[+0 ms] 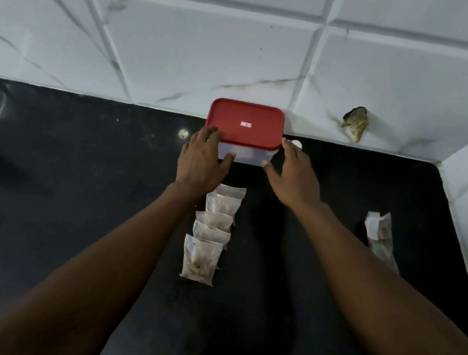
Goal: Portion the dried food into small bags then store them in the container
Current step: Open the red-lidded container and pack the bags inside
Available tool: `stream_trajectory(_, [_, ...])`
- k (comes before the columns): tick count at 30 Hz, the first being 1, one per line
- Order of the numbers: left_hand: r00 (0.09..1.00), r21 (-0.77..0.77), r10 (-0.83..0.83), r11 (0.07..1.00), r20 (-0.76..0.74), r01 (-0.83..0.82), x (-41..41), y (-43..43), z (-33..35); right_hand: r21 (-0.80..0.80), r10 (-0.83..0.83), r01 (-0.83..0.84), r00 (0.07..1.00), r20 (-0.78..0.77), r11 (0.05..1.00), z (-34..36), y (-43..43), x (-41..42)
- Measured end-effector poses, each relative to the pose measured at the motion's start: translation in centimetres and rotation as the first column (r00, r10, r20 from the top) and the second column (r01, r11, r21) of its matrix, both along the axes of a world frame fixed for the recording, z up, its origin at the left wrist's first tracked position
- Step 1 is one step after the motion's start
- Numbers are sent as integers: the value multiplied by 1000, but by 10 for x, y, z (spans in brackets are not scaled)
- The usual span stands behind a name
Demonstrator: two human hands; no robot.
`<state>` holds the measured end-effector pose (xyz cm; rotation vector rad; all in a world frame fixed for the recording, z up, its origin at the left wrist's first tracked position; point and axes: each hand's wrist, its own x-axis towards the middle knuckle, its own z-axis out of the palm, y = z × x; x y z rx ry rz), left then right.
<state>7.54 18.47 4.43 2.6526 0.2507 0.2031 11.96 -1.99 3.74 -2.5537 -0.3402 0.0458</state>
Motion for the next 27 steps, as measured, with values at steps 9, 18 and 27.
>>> stream_trajectory(9, [971,-512,180,826,-160,-237,52,31,-14,242,-165,222,958,-235,944,-7,33,50])
stream_trajectory(18, [949,-727,241,612,-204,-312,57,28,-17,414,-208,400,876,-435,818,-15,28,60])
stream_trajectory(27, [984,-806,114,565,-134,-176,17,-36,-2,497,-260,468,864,-432,731,3,-51,16])
